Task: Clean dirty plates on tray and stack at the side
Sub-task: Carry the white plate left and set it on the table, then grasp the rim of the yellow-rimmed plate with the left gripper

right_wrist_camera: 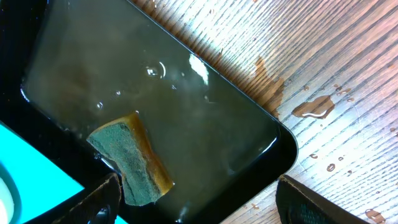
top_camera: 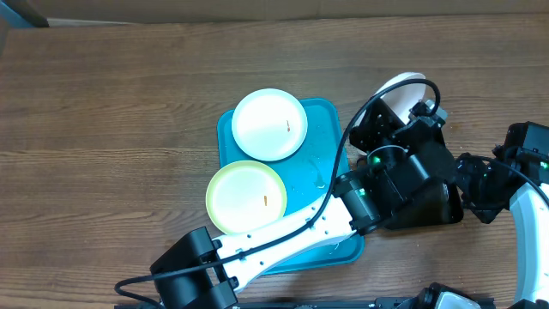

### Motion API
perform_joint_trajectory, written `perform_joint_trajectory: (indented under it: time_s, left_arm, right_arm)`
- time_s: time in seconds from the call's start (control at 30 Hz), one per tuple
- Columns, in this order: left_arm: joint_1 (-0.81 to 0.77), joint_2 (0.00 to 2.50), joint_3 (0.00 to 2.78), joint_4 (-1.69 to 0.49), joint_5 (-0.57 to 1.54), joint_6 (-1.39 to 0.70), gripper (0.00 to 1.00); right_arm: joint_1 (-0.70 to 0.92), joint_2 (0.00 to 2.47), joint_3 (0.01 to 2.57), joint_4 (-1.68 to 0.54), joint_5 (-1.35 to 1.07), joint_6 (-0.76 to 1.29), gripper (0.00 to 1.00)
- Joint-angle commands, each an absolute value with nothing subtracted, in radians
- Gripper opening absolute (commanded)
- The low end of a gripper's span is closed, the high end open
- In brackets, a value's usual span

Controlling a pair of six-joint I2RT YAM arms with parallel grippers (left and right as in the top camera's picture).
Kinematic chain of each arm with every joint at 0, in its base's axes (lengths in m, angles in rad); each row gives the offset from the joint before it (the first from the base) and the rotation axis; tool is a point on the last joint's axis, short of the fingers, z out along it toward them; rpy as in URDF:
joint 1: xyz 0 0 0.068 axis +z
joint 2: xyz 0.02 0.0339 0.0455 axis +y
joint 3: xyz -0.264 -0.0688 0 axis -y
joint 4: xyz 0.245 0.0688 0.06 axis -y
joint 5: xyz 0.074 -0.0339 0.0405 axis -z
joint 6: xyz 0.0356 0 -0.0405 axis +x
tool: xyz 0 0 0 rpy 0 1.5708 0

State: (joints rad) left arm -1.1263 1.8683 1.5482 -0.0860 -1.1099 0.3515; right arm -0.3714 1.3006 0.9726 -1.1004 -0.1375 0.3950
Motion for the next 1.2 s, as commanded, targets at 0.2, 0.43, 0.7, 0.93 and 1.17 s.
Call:
perform_joint_trajectory:
  time_s: [0.2,0.43,0.7,0.93,1.17]
  left_arm:
    - [-1.097,1.759,1.572,-0.411,-0.938,-0.170,0.04]
    - [-0.807,1.492,1.572,-0.879,-0.451,-0.616,0.04]
    - [-0.193,1.375,1.569,-1.240,-0.228,-0.624,0.04]
    - [0.297,1.381,1.336,-1.168,-0.157,-0.583,0.04]
    - [0.533,1.404,1.039,-0.860,-0.051,-0.516,0.04]
  right_arm:
    - [-0.373,1.291,0.981,-1.098,-0.131,0.387,0.81]
    - [-0.373,1.291,0.981,-1.098,-0.131,0.387,0.82]
    - [-0.373,1.291,0.981,-1.098,-0.132,0.387,0.82]
    - [-0.373,1.291,0.981,-1.098,-0.132,0.388,0.82]
    - [-0.373,1.291,0.981,-1.098,-0.132,0.388,0.82]
